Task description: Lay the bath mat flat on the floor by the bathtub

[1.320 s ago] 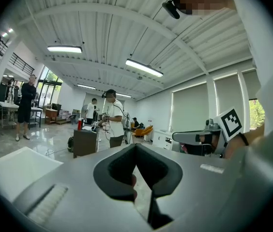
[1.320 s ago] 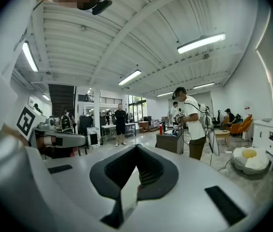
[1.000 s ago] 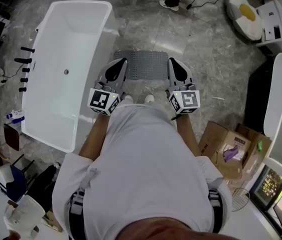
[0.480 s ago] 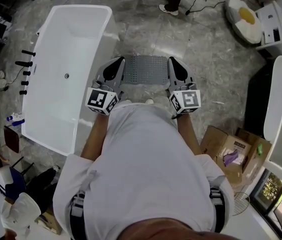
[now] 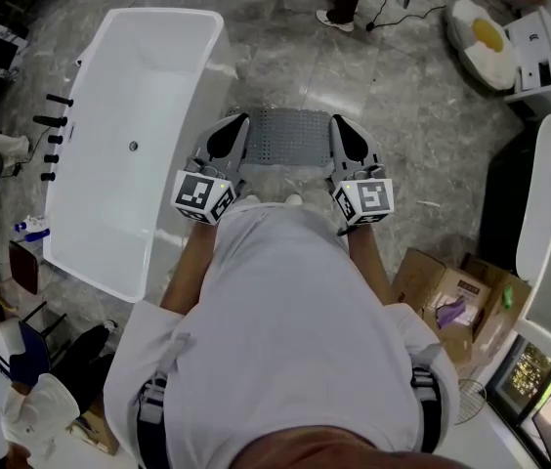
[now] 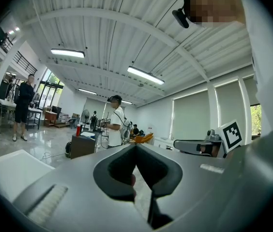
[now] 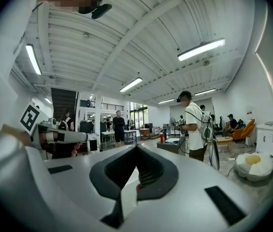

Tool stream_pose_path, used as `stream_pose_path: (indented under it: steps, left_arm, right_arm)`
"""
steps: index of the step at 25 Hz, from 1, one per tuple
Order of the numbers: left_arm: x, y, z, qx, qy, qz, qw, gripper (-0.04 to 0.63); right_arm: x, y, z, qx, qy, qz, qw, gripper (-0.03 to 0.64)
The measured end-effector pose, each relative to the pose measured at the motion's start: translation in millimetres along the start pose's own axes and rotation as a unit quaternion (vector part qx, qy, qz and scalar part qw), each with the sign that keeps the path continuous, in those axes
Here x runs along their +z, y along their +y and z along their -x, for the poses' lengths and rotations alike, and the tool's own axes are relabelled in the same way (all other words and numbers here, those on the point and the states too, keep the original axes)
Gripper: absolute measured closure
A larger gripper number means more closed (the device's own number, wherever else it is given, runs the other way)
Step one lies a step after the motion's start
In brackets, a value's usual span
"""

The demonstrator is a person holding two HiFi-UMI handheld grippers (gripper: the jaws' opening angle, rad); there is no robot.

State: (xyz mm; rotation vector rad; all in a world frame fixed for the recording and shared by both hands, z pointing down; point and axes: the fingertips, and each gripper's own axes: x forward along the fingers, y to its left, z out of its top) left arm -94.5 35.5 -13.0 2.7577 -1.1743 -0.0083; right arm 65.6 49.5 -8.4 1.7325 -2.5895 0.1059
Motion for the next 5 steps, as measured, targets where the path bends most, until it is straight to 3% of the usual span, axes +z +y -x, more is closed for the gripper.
stream_pose_path:
  steps: [5]
  left_arm:
    - [-2.3,2.5,2.3,0.002,0.002,0.003,1.0000,0.595]
  right_arm:
    - [0.6,1.2,-0.8,0.000,0.000,-0.001,1.000,0.617]
